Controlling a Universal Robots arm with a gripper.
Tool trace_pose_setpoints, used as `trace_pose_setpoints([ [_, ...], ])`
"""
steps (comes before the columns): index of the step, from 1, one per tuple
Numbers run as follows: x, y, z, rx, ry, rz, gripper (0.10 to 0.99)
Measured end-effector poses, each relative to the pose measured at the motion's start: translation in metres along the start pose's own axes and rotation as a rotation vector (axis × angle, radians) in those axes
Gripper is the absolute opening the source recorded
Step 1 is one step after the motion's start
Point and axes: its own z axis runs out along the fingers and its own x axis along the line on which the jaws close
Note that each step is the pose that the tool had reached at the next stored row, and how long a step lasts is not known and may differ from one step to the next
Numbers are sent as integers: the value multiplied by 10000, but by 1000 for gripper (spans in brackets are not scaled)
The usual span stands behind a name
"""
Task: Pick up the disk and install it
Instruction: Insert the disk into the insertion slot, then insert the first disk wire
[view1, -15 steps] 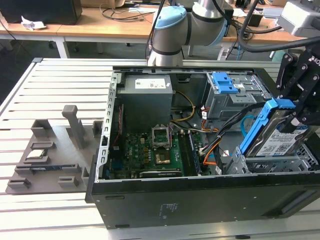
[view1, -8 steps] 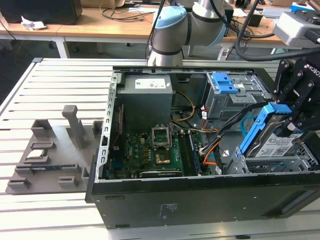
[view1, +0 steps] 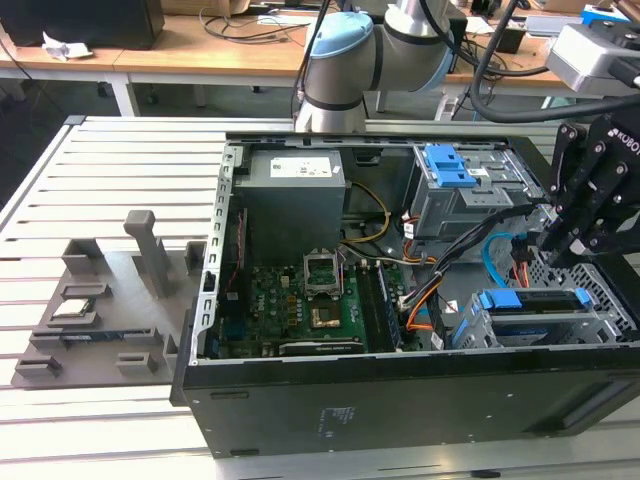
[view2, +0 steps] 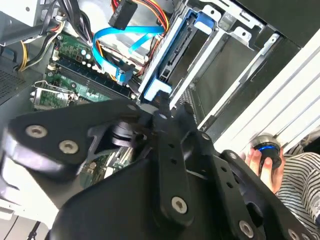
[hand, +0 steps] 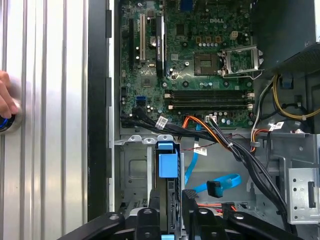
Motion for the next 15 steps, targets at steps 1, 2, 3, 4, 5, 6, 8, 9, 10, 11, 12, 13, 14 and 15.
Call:
trace_pose_setpoints([
  [1, 0, 0, 1, 0, -1, 0, 294],
  [2, 0, 0, 1, 0, -1, 0, 176],
  [3, 0, 0, 2, 0, -1, 0, 176],
  [4, 0, 0, 2, 0, -1, 0, 114],
  [5, 0, 0, 2, 0, -1, 0, 106],
  [6, 0, 0, 3, 0, -1, 0, 106],
  [8, 0, 0, 3, 0, -1, 0, 106],
  [9, 0, 0, 4, 0, -1, 0, 106],
  [10, 0, 0, 4, 0, 0, 0, 106],
  [11, 0, 0, 5, 0, 0, 1, 106],
  [12, 0, -5, 6, 0, -2, 1, 106],
  [13, 0, -21, 4, 0, -2, 0, 106],
  [14, -2, -36, 3, 0, -1, 0, 106],
  [15, -2, -47, 2, 0, -2, 1, 106],
])
